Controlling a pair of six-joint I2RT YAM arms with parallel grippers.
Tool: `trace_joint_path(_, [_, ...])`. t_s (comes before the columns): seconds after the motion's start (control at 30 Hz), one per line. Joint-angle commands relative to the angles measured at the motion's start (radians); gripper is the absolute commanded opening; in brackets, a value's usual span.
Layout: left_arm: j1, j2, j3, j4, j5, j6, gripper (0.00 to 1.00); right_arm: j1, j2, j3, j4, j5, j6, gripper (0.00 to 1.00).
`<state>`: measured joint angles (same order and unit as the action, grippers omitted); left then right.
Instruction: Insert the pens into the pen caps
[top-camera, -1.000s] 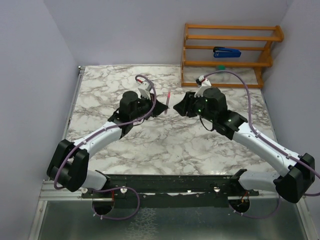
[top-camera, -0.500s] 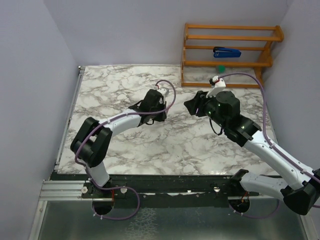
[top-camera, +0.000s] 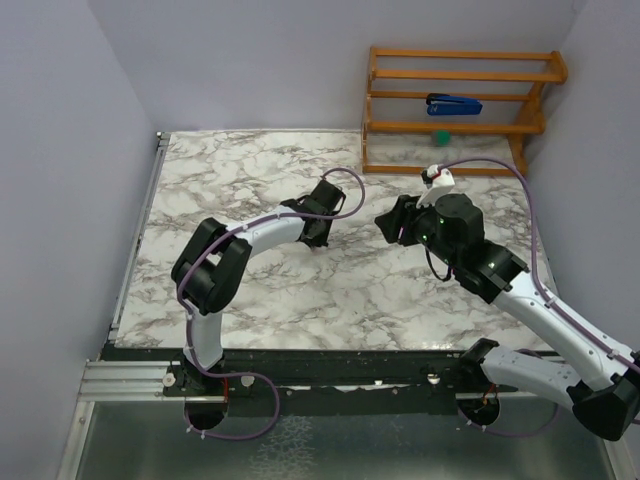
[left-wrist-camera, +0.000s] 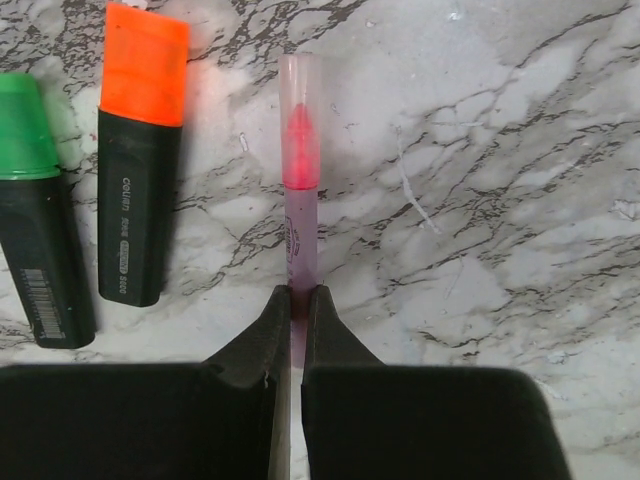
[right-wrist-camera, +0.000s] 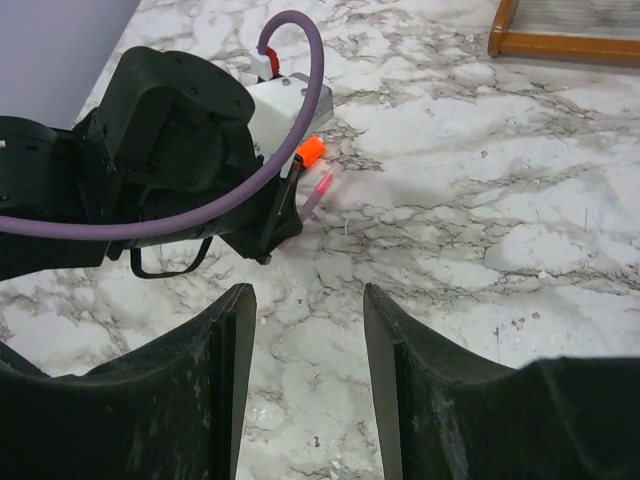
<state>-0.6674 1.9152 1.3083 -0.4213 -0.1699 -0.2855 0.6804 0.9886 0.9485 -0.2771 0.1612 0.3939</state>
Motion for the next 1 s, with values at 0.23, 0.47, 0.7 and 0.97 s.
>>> trace_joint_path(0.23, [-0.005,0.028,0.049,-0.075,-0.050,0.008,0.20,-0.002,-0.030,-0.024,-0.054,0.051,-0.023,0.63])
trace_joint_path(0.47, [-0.003,0.002,0.059,-0.049,-0.030,0.026,0.35,-0.002,-0.027,-0.011,-0.068,0.070,-0.029,0.93])
trace_joint_path(0.7, [0.019,-0.199,-0.008,0.074,-0.036,0.040,0.42,-0.014,0.001,0.010,-0.052,0.105,-0.062,1.00])
trace_joint_path(0.97, [0.125,-0.718,-0.350,0.400,-0.088,0.064,0.54,-0.069,0.203,0.094,-0.023,0.056,-0.072,1.00])
